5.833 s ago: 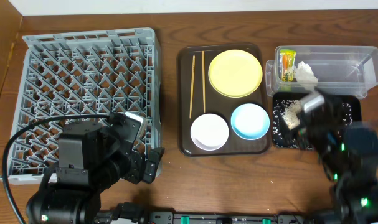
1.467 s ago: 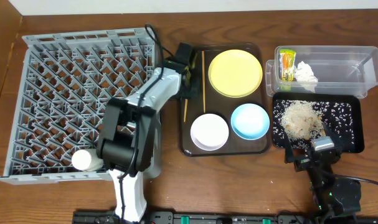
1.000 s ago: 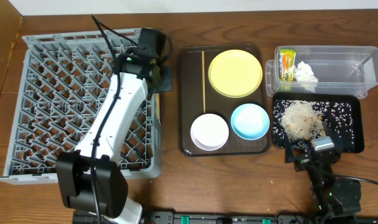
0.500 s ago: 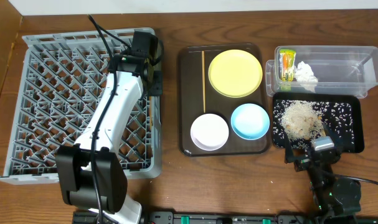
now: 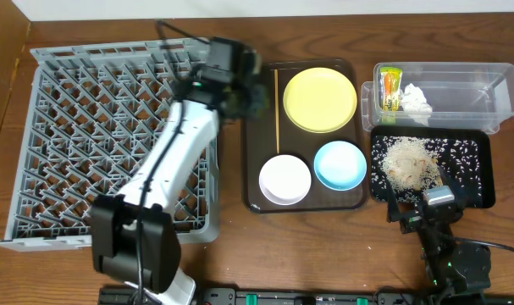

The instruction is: Sort waste into correct bins and load items into the dishwasher

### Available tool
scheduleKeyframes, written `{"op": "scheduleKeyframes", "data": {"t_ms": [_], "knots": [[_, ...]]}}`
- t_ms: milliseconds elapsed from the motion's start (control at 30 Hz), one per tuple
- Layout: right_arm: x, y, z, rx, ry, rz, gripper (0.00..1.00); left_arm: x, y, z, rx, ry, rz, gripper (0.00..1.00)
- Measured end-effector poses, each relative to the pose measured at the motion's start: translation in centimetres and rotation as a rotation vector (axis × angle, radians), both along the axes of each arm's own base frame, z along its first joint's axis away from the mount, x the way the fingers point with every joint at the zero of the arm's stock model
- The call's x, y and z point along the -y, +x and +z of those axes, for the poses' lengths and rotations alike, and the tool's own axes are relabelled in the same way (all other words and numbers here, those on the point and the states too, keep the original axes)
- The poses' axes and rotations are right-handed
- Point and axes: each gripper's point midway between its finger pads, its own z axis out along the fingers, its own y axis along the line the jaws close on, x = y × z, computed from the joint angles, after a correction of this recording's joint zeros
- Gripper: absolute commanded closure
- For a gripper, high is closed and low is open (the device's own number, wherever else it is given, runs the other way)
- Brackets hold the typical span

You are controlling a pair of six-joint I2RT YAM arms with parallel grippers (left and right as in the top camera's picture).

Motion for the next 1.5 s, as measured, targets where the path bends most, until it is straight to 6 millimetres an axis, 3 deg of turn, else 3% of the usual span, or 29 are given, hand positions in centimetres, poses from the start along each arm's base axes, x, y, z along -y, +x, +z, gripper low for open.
{"op": "scheduleKeyframes", "data": {"t_ms": [33,100,200,300,433,700,900,1000,1267,1400,1500], "knots": [[0.0,0.0,0.0,0.001,0.000,0.000,0.01,1.7,0.1,-0.5,0.006,-0.015,-0.039,0.50],[0.0,0.0,0.0,0.000,0.000,0.000,0.01,3.0,0.1,-1.5,0.001,-0.016,-0.065,0.51],[0.0,0.0,0.0,0.000,0.000,0.000,0.01,4.8,0.5,-4.6,-0.020,0.015,-0.091,0.57],[0.0,0.0,0.0,0.000,0.000,0.000,0.01,5.0,0.6,-8.0,-0.061,0.083,-0.075,0.63],[0.0,0.0,0.0,0.000,0.000,0.000,0.01,4.1,0.7,-10.8,-0.101,0.146,-0.033,0.64],[0.0,0.0,0.0,0.000,0.000,0.000,0.01,3.3,1.1,-11.5,-0.095,0.185,0.009,0.64],[0.0,0.0,0.0,-0.001,0.000,0.000,0.01,2.9,1.4,-14.3,-0.119,0.221,0.023,0.68],[0.0,0.0,0.0,0.000,0.000,0.000,0.01,2.8,1.6,-14.4,-0.116,0.223,0.035,0.91],[0.0,0.0,0.0,0.000,0.000,0.000,0.01,1.9,0.7,-14.5,-0.163,0.244,0.047,0.92],[0.0,0.0,0.0,0.000,0.000,0.000,0.01,-0.1,-0.5,-14.2,-0.230,0.272,0.070,0.92],[0.0,0.0,0.0,0.000,0.000,0.000,0.01,-2.1,-1.4,-12.8,-0.267,0.282,0.100,0.92]]}}
